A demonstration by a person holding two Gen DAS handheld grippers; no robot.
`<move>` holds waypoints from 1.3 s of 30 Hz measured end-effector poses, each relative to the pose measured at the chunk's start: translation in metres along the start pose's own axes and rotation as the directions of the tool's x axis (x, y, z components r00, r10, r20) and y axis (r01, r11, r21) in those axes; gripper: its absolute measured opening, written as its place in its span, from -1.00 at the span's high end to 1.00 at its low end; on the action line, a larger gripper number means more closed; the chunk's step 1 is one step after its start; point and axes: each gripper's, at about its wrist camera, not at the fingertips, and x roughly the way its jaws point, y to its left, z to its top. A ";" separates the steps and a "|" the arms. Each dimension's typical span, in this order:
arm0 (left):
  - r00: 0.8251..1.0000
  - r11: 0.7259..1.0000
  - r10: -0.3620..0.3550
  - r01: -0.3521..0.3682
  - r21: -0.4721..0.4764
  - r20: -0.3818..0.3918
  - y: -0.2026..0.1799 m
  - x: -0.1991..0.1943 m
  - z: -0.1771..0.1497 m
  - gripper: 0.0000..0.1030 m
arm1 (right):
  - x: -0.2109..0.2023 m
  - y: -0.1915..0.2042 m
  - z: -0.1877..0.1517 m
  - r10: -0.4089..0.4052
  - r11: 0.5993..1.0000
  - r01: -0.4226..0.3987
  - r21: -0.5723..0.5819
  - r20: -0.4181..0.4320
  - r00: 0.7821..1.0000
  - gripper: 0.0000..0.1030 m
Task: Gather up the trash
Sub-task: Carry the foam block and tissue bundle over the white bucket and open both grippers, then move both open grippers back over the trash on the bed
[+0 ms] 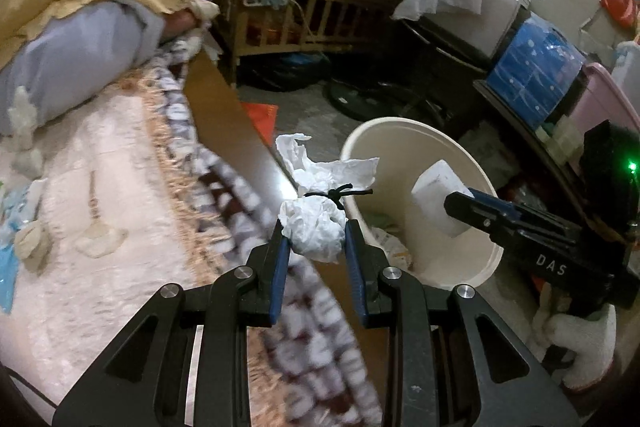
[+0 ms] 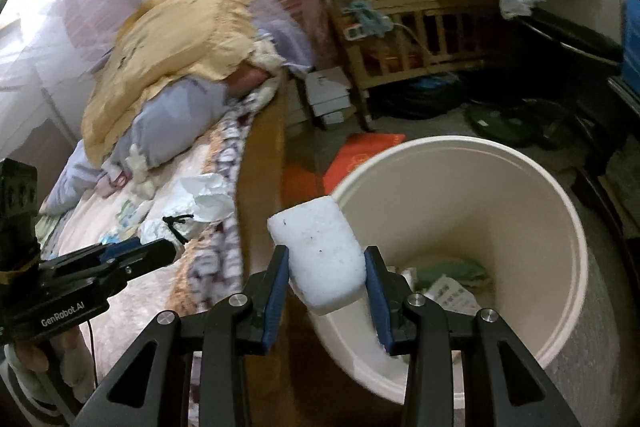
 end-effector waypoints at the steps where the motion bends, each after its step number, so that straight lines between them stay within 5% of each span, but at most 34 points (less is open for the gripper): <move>1: 1.000 1.000 -0.006 0.006 0.001 -0.006 -0.003 0.003 0.001 0.52 | -0.001 -0.006 0.000 -0.007 1.000 0.007 0.011 0.002 1.000 0.31; 27: 0.992 0.994 -0.092 0.096 0.044 -0.081 -0.052 0.074 0.017 0.50 | 0.001 -0.077 0.001 -0.096 0.985 0.095 0.146 -0.003 0.995 0.18; 32: 0.985 0.989 -0.149 0.150 0.007 -0.087 -0.051 0.076 0.017 -0.05 | 0.003 -0.079 0.002 -0.143 0.978 0.142 0.150 -0.004 0.990 -0.02; 39: 0.991 0.994 -0.107 0.105 -0.023 -0.086 -0.035 0.060 0.014 -0.06 | 0.002 -0.075 0.002 -0.128 0.979 0.128 0.156 -0.012 0.992 -0.14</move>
